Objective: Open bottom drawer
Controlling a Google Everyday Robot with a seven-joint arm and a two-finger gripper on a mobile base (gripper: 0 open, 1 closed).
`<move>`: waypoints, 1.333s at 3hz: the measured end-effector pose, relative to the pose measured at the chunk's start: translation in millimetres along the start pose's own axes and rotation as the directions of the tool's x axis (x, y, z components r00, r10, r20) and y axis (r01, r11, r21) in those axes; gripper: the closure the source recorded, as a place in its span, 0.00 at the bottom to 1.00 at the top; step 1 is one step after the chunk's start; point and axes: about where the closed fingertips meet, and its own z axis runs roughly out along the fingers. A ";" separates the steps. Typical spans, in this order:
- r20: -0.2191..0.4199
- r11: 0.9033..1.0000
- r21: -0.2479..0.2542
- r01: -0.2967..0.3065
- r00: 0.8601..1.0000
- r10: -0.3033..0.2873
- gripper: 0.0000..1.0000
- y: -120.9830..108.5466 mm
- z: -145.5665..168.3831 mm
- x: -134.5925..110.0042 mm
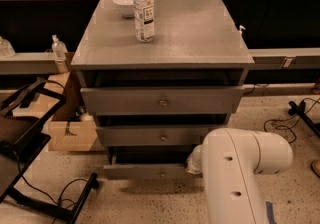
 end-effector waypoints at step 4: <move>-0.002 1.000 -0.014 -0.024 1.000 0.024 1.00 14.2 -3.6 -1.4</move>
Offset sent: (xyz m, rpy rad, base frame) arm -0.2127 0.0574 0.0459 0.0549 0.1410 -0.2004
